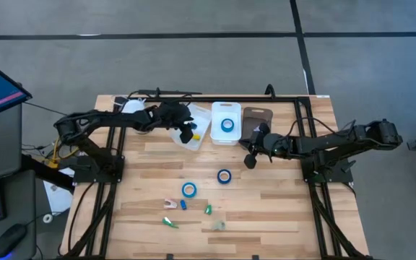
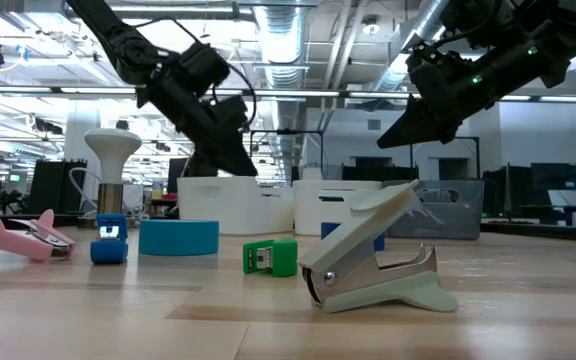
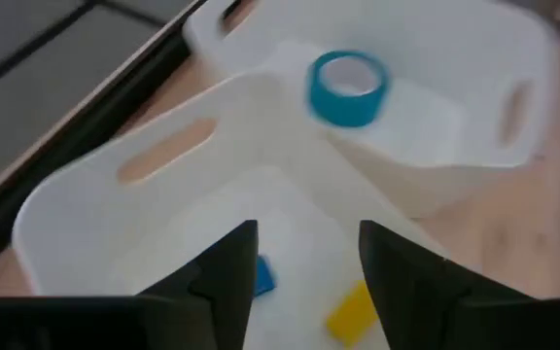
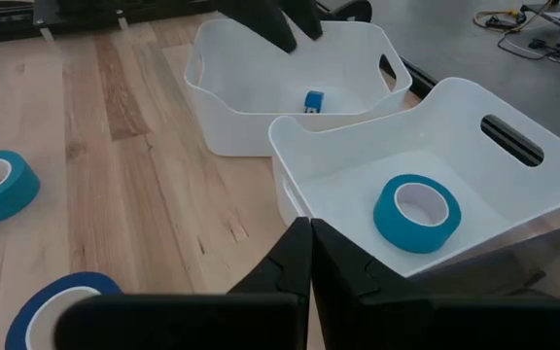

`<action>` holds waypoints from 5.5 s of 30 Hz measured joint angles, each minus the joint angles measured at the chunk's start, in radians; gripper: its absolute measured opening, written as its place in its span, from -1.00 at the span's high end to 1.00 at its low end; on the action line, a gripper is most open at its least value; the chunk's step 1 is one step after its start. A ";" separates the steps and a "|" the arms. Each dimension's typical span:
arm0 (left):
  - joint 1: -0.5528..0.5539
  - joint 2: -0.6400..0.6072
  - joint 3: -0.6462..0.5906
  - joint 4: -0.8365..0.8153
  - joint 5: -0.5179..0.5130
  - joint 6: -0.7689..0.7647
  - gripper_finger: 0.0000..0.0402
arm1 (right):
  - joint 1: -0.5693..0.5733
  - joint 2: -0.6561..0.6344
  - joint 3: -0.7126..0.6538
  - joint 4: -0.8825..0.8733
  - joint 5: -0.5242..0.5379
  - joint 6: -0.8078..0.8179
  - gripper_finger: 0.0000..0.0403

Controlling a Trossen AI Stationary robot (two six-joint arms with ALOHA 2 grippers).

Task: Pick and place Stapler, Stapler remover, tape
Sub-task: Put the pink staple remover into the black bin

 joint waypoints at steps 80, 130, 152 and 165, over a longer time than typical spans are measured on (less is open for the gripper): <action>-0.849 -0.185 -0.032 -0.676 0.012 -0.362 0.21 | -0.023 0.000 0.000 0.001 0.000 -0.095 1.00; -0.887 0.028 -0.031 -0.559 0.013 -0.426 0.07 | -0.023 0.000 0.000 0.000 0.000 -0.095 1.00; -0.881 -0.010 -0.034 -0.554 -0.053 -0.434 0.75 | -0.023 0.000 0.000 0.000 0.000 -0.095 1.00; -0.771 -0.415 -0.033 -0.561 -0.365 -0.260 0.78 | -0.023 0.000 0.000 0.000 0.000 -0.095 1.00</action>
